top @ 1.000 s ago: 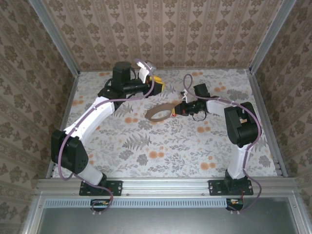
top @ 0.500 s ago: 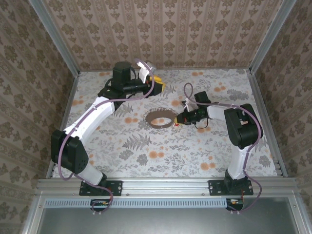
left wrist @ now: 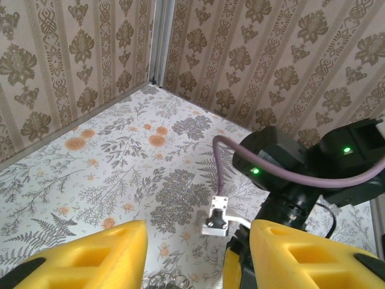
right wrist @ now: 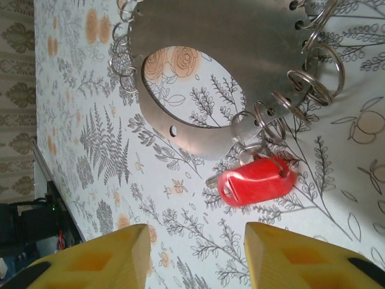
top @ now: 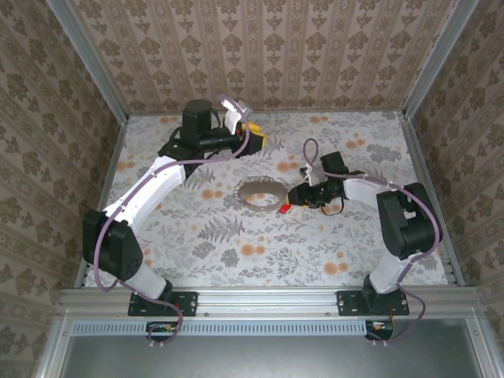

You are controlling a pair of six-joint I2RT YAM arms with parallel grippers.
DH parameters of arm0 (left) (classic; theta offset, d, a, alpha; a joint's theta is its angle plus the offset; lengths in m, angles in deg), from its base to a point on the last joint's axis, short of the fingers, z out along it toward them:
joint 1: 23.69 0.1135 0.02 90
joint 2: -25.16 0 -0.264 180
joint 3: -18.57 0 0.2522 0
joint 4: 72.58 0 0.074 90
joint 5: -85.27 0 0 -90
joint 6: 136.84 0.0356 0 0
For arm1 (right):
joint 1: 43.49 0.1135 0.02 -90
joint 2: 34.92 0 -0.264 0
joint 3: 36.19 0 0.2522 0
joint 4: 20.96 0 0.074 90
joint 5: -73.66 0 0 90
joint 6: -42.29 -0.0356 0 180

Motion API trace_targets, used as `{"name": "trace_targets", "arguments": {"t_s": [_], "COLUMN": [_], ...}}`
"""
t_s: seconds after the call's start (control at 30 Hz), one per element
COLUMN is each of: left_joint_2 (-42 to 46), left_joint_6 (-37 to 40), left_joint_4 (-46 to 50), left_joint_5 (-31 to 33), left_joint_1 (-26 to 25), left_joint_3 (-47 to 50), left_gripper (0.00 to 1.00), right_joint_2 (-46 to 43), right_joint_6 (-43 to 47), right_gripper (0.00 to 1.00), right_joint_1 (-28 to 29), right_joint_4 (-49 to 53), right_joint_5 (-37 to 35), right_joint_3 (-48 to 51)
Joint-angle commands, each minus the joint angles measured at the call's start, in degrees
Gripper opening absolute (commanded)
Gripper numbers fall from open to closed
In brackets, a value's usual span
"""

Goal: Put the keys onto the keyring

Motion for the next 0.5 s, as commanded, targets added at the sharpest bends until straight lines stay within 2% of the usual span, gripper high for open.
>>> {"name": "trace_targets", "arguments": {"t_s": [0.0, 0.1, 0.2, 0.23, 0.3, 0.33, 0.43, 0.47], "left_joint_2": [0.3, 0.8, 1.7, 2.0, 2.6, 3.0, 4.8, 5.5], "left_joint_6": [-1.2, -1.3, -1.4, -1.4, -1.7, -1.9, -3.2, -3.8], "left_joint_4": [-1.9, -2.0, -2.4, -2.4, -2.5, -2.8, -4.6, -5.4], "left_joint_5": [-0.3, 0.1, 0.9, 1.1, 2.3, 2.9, 8.5, 10.8], "left_joint_1": [-0.5, -0.5, -0.5, -0.5, -0.5, -0.5, -0.4, -0.3], "left_joint_3": [-0.5, -0.2, 0.4, 0.6, 1.1, 1.5, 3.5, 4.5], "left_gripper": [0.52, 0.56, 0.64, 0.7, 0.89, 0.99, 1.0, 1.0], "right_joint_2": [-4.6, -7.6, -10.6, -11.7, -13.6, -14.7, -17.4, -19.7], "right_joint_6": [0.4, 0.2, -0.5, -1.0, -1.3, -1.6, -2.3, -2.6], "right_gripper": [0.51, 0.55, 0.61, 0.64, 0.69, 0.79, 0.99, 1.0], "right_joint_1": [0.2, 0.2, 0.2, 0.2, 0.2, 0.2, 0.0, -0.1], "right_joint_4": [3.1, 4.2, 4.6, 4.7, 5.0, 5.1, 4.4, 4.3], "right_joint_5": [-2.3, -3.1, -3.6, -3.9, -4.7, -5.2, -8.1, -9.6], "right_joint_3": [0.7, 0.3, -0.1, -0.2, -0.7, -1.0, -1.5, -1.8]}}
